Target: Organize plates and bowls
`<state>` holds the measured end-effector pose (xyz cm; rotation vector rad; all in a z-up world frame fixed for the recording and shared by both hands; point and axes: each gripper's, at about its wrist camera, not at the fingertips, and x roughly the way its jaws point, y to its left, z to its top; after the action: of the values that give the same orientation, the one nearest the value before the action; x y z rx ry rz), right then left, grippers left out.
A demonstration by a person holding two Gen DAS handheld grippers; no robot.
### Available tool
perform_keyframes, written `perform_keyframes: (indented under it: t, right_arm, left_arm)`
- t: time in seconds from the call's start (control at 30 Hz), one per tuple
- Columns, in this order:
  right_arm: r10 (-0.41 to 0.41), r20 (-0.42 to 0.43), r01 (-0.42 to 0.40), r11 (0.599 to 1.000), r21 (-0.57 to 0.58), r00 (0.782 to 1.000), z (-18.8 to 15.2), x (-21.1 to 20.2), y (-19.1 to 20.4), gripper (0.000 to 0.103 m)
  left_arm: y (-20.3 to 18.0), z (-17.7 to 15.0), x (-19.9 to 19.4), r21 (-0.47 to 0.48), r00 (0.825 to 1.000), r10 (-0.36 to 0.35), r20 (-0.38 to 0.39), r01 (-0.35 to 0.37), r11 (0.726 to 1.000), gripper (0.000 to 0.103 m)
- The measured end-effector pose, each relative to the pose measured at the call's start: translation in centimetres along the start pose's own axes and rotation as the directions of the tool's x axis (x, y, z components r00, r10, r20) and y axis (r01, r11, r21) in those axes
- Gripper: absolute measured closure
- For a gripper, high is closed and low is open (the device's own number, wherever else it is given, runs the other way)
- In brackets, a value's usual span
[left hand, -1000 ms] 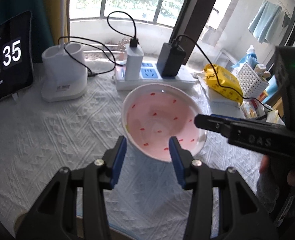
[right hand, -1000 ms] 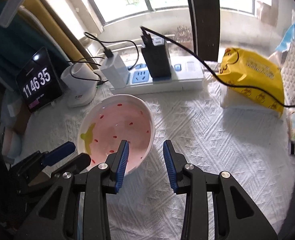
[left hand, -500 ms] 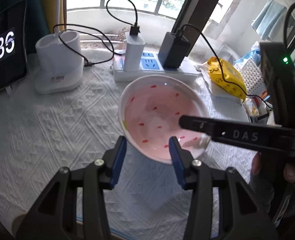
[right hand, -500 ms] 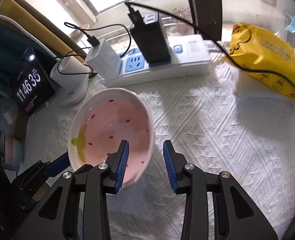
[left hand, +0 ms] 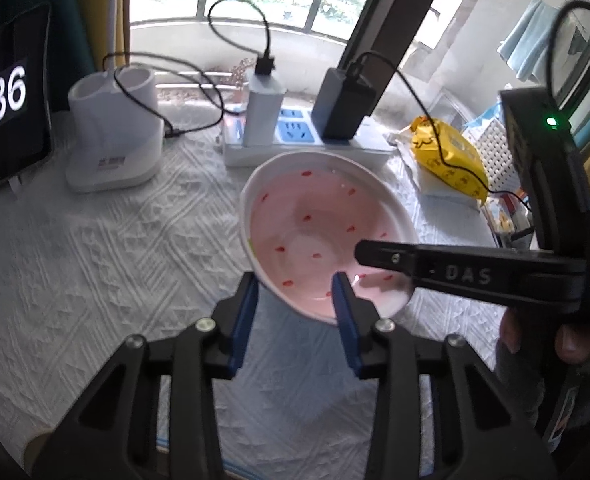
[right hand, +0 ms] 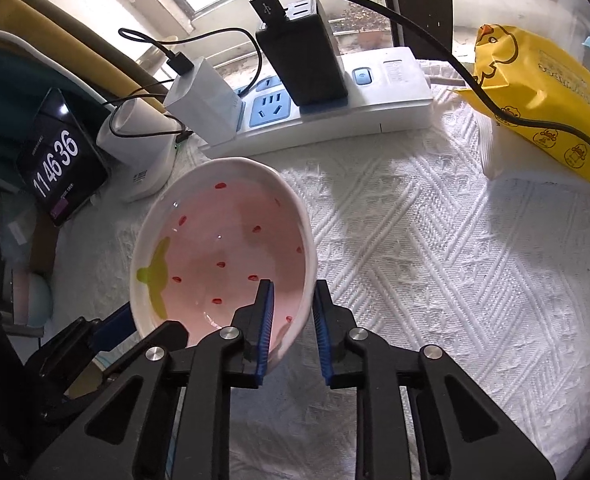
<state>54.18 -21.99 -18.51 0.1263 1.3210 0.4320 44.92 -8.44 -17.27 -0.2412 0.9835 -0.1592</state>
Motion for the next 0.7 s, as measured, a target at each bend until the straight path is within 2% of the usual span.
perform_keyframes:
  t: [0.13,0.33,0.7]
  right_arm:
    - [-0.016,0.009,0.016,1.0,-0.016,1.0,-0.1,-0.2,0.2,0.082]
    - [-0.013,0.025,0.014,1.0,-0.028,1.0,-0.2,-0.7,0.7,0.082]
    - [-0.019,0.072,0.022,0.999,-0.04,0.997,-1.0,-4.0,1.2,0.082]
  left_arm:
    - [-0.3,0.3,-0.9,0.016,0.999,0.008,0.031,-0.009,1.0,0.065]
    - [-0.3,0.4,-1.6,0.014,0.999,-0.003,0.039,0.003,1.0,0.065]
    - [-1.2,0.1,-4.3,0.028,0.996,-0.031,0.079,0.029,0.999,0.065]
